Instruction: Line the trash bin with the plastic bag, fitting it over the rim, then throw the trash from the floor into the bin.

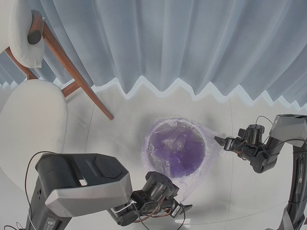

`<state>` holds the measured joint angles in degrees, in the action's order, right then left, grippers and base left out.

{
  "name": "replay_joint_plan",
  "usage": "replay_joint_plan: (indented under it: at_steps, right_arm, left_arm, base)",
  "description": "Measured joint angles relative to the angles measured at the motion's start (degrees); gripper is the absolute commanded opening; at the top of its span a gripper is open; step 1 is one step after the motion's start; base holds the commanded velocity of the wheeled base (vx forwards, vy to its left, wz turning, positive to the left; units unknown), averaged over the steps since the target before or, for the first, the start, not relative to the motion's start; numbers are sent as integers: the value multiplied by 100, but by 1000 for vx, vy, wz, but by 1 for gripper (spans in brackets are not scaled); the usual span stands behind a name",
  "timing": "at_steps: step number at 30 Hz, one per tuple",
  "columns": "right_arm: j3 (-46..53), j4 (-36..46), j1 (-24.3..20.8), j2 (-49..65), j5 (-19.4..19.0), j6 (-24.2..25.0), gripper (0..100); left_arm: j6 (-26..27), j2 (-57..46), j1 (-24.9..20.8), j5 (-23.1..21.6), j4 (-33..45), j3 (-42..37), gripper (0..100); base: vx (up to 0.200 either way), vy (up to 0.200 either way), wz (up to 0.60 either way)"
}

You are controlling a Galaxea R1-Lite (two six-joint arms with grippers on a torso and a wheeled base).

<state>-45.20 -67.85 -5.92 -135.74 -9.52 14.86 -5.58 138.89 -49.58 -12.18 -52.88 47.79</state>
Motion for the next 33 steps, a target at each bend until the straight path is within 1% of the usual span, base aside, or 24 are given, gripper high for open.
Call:
replay_joint_plan:
  at_steps: [4, 6, 12, 16, 18, 20, 22, 24, 28, 33]
  right_arm:
    - [238, -55, -38, 182, -296, 444, 100]
    - [447, -98, -49, 344, -536, 703, 100]
    - [1112, -277, 39, 798, -998, 870, 100]
    - [1715, -777, 129, 1111, -1229, 911, 100]
    - [2087, -1154, 185, 1267, -1290, 919, 100]
    - [2487, -1497, 218, 1402, -1325, 919, 100]
    - [2815, -1814, 246, 1515, -1336, 912, 100]
    - [3096, -1963, 273, 1625, -1332, 895, 100]
    - [3521, -2105, 297, 1871, -1207, 862, 100]
    - [3757, -2110, 306, 2108, -1089, 846, 100]
  left_arm:
    - [-51, -156, -2, -77, -191, -193, 100]
    - [-178, -341, -6, -112, -358, -389, 100]
    - [-892, -1100, -52, -132, -823, -1063, 100]
    - [-1179, -1675, -77, -84, -914, -1576, 100]
    - [-1256, -1943, 0, 61, -946, -1816, 100]
    - [-1337, -2152, 179, 345, -947, -1998, 100]
    - [-1418, -2288, 429, 613, -958, -2116, 100]
    - [-1484, -2356, 733, 822, -972, -2172, 100]
    - [-1548, -2337, 1281, 1262, -935, -2068, 100]
    - [-1571, -2070, 1563, 1587, -914, -1635, 100]
  base:
    - [0, 0, 0]
    - [0, 0, 0]
    - [0, 0, 0]
    - [0, 0, 0]
    - [0, 0, 0]
    - [0, 0, 0]
    - [0, 0, 0]
    - [0, 0, 0]
    - [0, 0, 0]
    - [0, 0, 0]
